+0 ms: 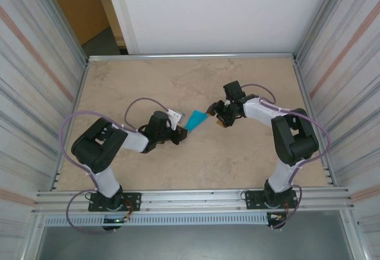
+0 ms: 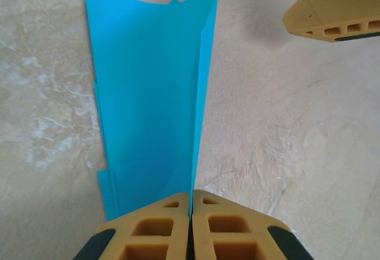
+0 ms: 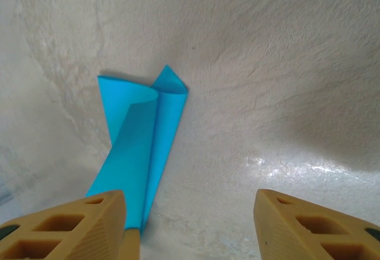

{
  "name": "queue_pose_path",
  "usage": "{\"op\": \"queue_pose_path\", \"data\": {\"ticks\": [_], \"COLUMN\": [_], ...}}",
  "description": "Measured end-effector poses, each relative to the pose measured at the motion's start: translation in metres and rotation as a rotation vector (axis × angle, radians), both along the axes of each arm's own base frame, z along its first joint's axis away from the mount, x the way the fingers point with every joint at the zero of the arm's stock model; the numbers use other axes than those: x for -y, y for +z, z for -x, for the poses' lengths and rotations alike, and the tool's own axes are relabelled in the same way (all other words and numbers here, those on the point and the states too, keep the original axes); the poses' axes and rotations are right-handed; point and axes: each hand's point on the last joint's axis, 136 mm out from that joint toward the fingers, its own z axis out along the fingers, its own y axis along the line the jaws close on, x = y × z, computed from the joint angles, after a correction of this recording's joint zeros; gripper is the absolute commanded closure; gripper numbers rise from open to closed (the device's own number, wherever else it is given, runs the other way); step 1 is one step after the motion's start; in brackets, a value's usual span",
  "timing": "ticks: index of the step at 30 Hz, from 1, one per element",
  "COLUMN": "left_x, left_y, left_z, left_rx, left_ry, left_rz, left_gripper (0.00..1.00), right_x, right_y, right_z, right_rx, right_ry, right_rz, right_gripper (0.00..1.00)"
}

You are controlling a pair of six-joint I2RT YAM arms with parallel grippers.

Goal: Fold a paper plane with a square sheet of paper (pick it up from the middle)
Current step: Fold the wing for the fifth time at the center of the table.

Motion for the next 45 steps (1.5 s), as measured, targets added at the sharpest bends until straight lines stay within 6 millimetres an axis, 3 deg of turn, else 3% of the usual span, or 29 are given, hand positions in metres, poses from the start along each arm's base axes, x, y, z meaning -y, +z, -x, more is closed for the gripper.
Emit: {"op": "queue_pose_path", "data": {"ticks": [5, 16, 28, 45], "left_x": [0.005, 0.008, 0.018, 0.018], "left_y": [-0.006, 0.006, -0.002, -0.002], "left_z": [0.000, -0.012, -0.012, -0.018], "left_rx": [-0.078, -0.223, -0.408, -0.537], "left_ry": [-0.020, -0.002, -0.007, 0.057], "left_rz": [0.045, 0.131, 0.161, 0.241], "left_gripper": [0.94, 0.95, 0.97, 0.97], "right_x": [-0.011, -0.027, -0.038, -0.042], "right_y": [0.002, 0.004, -0.013, -0.028], "right_z": [0.002, 0.009, 0.005, 0.000], "right_rx": [0.047, 0.112, 0.063, -0.009], "right_ry": [0.078, 0.204, 0.252, 0.262], "right_rz": [-0.041, -0.099, -0.087, 0.005], "right_gripper": [0.40, 0.37, 0.38, 0.40]}}
